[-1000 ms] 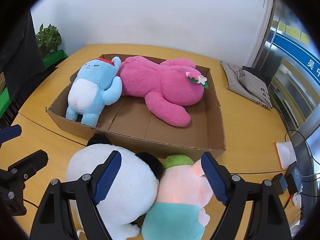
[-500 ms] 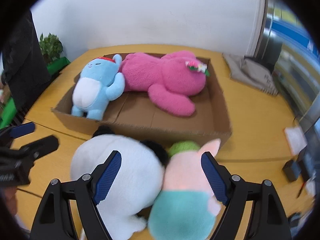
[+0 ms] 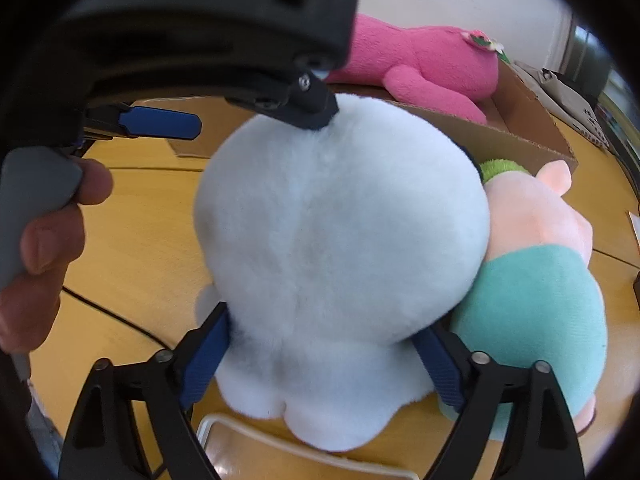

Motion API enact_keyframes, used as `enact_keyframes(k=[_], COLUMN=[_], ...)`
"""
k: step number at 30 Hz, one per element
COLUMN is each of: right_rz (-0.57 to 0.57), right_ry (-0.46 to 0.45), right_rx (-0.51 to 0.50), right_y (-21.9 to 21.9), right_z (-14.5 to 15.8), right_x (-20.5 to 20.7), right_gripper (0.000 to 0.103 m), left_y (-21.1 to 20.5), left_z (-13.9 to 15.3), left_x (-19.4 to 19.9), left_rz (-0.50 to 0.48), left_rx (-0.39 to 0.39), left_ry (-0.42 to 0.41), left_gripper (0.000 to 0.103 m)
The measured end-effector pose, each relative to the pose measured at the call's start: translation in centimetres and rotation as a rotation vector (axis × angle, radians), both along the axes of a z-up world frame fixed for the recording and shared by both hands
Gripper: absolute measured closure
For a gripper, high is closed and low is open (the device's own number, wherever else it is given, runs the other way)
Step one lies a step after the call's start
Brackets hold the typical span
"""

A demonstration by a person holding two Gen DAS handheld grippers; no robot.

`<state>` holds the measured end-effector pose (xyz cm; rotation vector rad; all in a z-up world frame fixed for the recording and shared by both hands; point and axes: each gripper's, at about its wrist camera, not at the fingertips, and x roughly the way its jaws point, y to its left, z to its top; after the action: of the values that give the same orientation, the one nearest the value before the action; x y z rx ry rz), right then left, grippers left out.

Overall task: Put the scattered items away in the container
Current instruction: 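Close the left and right grippers on the white panda's body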

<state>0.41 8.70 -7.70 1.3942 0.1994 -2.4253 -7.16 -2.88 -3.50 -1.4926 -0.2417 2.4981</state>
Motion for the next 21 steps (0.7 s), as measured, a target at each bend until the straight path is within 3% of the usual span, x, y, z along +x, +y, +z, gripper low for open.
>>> enact_keyframes(k=[2, 5, 7, 8, 12, 16, 21], right_rz=[-0.017, -0.025, -0.025, -0.023, -0.023, -0.020, -0.011], right_ry=[0.010, 0.034, 0.051, 0.055, 0.068, 0.070, 0.082], right_rx=[0.030, 0.049, 0.053, 0.046, 0.023, -0.023, -0.096], right_y=[-0.7, -1.4, -1.7, -1.6, -1.1, -0.5, 0.1], right_z=[-0.6, -1.0, -1.2, -1.1, -0.4, 0.3, 2.3], right_x=[-0.3, -0.3, -0.1, -0.1, 0.2, 0.9, 2.1], right_gripper=[0.000, 0.000, 0.000, 0.003, 0.022, 0.033, 0.035], left_y=[0.0, 0.0, 0.0, -0.1, -0.3, -0.6, -0.8], left_z=[-0.4, -1.0, -1.4, -1.3, 0.3, 2.4, 5.1], left_x=[-0.5, -0.7, -0.7, -0.6, 0.3, 1.3, 2.6], left_rz=[-0.023, -0.066, -0.093, -0.106, -0.116, -0.115, -0.113], left_rx=[0.024, 0.048, 0.065, 0.092, 0.123, 0.131, 0.142], left_ry=[-0.019, -0.037, -0.045, -0.049, -0.016, 0.030, 0.088], left_gripper=[0.000, 0.001, 0.014, 0.027, 0.039, 0.045, 0.048])
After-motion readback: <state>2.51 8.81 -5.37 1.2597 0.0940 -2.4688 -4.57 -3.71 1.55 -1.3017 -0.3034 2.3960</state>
